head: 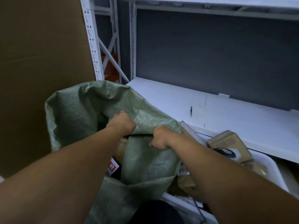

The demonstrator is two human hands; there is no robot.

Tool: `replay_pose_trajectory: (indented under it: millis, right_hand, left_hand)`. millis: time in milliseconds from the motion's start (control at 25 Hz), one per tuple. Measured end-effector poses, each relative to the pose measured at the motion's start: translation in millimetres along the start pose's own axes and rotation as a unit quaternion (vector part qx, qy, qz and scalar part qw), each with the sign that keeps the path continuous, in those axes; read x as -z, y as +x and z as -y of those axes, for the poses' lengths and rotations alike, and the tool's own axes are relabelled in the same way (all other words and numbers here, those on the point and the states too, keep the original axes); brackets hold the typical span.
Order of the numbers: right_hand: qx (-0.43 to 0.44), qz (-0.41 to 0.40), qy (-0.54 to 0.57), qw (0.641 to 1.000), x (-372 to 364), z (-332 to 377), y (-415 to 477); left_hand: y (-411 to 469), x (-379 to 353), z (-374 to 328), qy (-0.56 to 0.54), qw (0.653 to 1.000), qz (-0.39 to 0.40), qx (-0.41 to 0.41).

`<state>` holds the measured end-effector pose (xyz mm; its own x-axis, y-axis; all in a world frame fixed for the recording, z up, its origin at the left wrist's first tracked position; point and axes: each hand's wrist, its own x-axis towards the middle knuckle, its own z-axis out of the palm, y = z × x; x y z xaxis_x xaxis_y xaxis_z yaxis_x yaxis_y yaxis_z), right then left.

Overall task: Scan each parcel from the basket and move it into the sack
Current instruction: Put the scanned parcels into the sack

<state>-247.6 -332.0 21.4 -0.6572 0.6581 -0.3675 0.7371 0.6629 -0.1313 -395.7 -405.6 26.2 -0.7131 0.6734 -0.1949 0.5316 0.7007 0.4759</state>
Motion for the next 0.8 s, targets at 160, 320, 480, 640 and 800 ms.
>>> replay_pose_trajectory:
  millis: [160,320,480,640,800]
  right_hand:
    - [-0.05,-0.026,0.007,0.998,10.8,-53.0,-46.4]
    - [-0.113,-0.039,0.031,0.992,13.7,-113.3,-84.2]
    - [-0.163,-0.059,0.055,0.983,-1.8,-174.2,-97.0]
    - [-0.197,-0.061,0.074,0.976,-23.2,-213.2,-96.9]
    - [-0.231,-0.073,0.131,0.961,-50.3,-237.3,-85.5]
  left_hand:
    - [-36.9,-24.5,-63.2,0.002,0.997,0.017,-0.072]
    - [-65.7,-60.4,-119.8,-0.005,0.989,0.04,-0.14]
    - [-88.0,-108.7,-161.3,-0.015,0.981,0.076,-0.178]
    - [-89.8,-165.7,-179.2,-0.02,0.975,0.138,-0.173]
    - [-87.5,-211.9,-181.9,-0.059,0.98,0.162,-0.096]
